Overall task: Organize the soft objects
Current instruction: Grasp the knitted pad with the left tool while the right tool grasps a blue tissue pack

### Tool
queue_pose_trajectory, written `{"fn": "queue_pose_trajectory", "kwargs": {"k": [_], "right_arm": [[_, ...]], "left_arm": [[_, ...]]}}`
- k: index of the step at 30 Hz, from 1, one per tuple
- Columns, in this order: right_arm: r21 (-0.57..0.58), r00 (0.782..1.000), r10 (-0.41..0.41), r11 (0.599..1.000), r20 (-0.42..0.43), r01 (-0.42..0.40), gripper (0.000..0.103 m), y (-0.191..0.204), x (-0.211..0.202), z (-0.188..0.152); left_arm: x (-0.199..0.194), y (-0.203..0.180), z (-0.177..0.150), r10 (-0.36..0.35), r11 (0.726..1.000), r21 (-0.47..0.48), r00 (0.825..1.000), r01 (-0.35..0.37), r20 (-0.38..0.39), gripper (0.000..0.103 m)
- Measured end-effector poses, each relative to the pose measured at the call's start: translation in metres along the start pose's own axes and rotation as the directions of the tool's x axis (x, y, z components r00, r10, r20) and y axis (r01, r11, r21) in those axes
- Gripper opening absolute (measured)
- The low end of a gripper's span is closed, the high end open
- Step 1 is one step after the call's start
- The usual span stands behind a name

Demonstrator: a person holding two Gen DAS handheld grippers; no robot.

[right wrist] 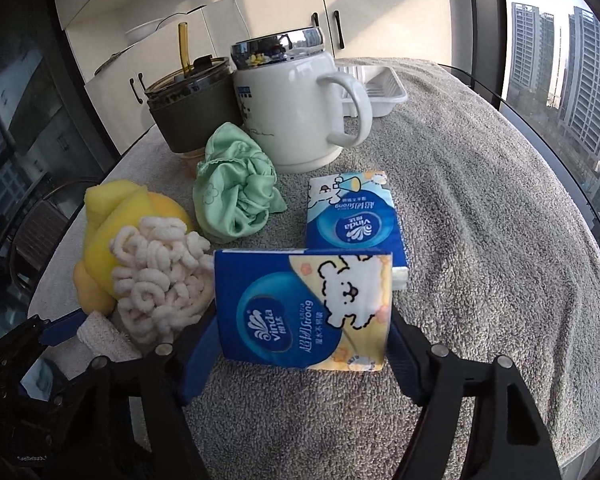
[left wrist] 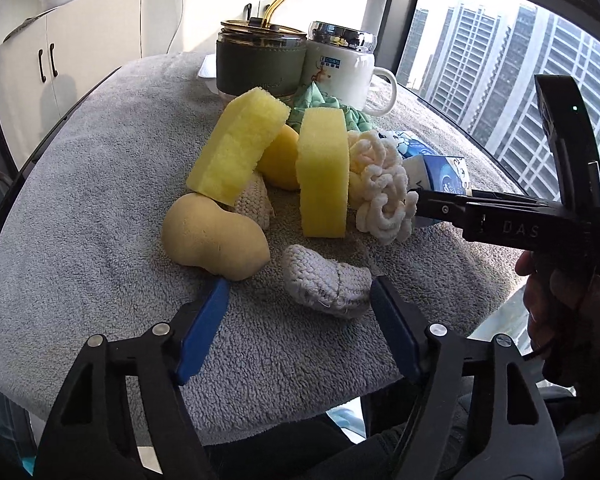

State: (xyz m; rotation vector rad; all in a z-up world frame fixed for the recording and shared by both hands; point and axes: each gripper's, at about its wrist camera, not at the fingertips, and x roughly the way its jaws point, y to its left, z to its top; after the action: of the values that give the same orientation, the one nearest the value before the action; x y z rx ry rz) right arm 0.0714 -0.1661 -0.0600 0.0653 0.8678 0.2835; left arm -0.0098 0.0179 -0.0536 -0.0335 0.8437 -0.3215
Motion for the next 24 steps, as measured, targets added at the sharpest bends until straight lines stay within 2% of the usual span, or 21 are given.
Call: {"fn": "queue_pose_trajectory", "kwargs": {"k": [2, 7, 10, 14, 15, 16, 17, 24], "right_arm": [[-0.006, 1.0, 0.003, 1.0, 0.021, -0.003, 0.075, -0.001, -0.006, 0.0], [-0.012, 0.999, -0.001, 1.0, 0.052, 0.002, 0.075, -0.003, -0.012, 0.0], [-0.003, 0.999, 0.007, 1.0, 0.038, -0.007, 0.075, -0.007, -0.009, -0.002], [-0.005, 0.999, 0.014, 1.0, 0.04, -0.014, 0.075, -0.007, -0.009, -0.005], [-0.007, 0.999, 0.012, 1.0, 0.042, -0.012, 0.075, -0.008, -0.01, -0.004], [-0.01, 0.999, 0.011, 1.0, 0.043, -0.01, 0.075, -0.008, -0.01, -0.004], [-0.013, 0.999, 0.008, 1.0, 0.042, -0.008, 0.075, -0.009, -0.009, -0.005], [-0.038, 0.999, -0.001, 0.999, 0.049, 0.003, 0.075, -0.004, -0.014, -0.009]], "left_arm": [[-0.001, -0.003, 0.0, 0.004, 1.0, 0.01, 1.0, -0.004, 0.008, 0.067], [-0.003, -0.013, -0.001, 0.021, 0.998, 0.05, 0.999, -0.022, 0.027, 0.067], [0.007, -0.021, -0.001, 0.035, 0.996, 0.088, 0.999, -0.034, -0.009, 0.067], [0.012, -0.02, 0.001, 0.039, 0.997, 0.07, 0.999, -0.037, -0.017, 0.067], [0.012, -0.019, 0.002, 0.039, 0.997, 0.065, 0.999, -0.038, -0.013, 0.065], [0.012, -0.018, 0.002, 0.042, 0.997, 0.063, 0.999, -0.041, -0.011, 0.054], [0.013, -0.017, 0.002, 0.047, 0.997, 0.063, 0.999, -0.046, -0.012, 0.051], [0.008, -0.014, 0.0, 0.02, 0.999, 0.049, 1.0, -0.021, 0.007, 0.049]]}}
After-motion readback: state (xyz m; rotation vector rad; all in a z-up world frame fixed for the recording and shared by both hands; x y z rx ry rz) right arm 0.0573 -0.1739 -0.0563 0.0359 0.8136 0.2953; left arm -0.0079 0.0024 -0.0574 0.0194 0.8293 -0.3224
